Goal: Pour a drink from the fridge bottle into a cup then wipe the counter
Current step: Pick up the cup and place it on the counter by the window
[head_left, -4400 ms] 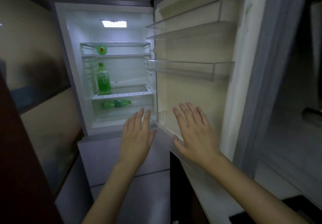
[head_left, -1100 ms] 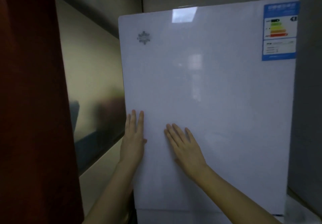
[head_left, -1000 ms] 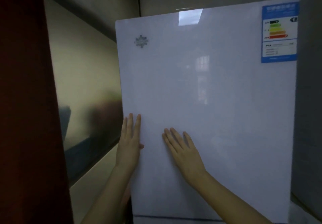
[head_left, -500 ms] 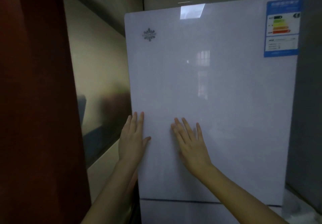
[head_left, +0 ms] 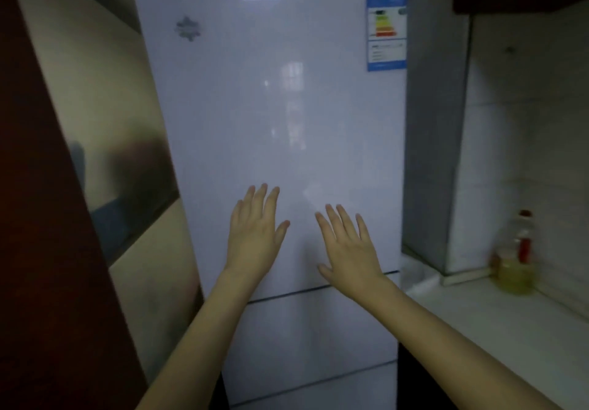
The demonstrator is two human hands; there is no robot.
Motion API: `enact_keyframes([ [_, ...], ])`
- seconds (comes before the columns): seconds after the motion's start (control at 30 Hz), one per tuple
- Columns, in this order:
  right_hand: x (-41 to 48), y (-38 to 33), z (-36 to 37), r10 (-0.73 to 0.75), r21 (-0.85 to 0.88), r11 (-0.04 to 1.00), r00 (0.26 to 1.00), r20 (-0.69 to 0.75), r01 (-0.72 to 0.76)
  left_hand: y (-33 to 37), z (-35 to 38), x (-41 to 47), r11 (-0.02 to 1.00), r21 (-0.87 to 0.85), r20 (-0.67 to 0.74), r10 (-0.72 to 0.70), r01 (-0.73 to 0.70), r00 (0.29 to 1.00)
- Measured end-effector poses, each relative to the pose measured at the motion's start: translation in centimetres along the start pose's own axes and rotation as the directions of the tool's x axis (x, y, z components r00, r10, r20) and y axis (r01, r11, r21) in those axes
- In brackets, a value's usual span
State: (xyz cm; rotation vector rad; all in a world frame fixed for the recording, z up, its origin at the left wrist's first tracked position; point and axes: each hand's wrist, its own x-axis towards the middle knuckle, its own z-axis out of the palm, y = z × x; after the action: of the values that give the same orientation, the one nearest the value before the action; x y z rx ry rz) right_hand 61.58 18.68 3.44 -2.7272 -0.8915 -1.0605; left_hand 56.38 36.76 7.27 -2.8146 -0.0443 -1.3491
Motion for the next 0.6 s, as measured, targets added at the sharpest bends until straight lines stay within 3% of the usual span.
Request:
enact_keyframes([
  [0.13, -3.3, 4.5, -2.1, 0.103, -0.083, 0.991, 0.994, 0.024, -0.101, 4.9, 0.4, -0.4, 0.990, -0.134, 0.025, 0.053, -0.049, 0.998],
  [0.37, -12.0, 9.9, -6.6, 0.274, -0.110, 0.956, 0.962, 0.006, -0.272, 14.4, -0.1, -2.5, 0.952, -0.214, 0.062, 0.238, -0.220, 0.969],
  [0.6, -25.0, 17.6, -17.2, 0.447, -0.266, 0.853, 0.892, -0.070, -0.449, 31.6, -4.1, -3.5, 0.837, -0.469, 0.051, 0.344, -0.281, 0.938],
])
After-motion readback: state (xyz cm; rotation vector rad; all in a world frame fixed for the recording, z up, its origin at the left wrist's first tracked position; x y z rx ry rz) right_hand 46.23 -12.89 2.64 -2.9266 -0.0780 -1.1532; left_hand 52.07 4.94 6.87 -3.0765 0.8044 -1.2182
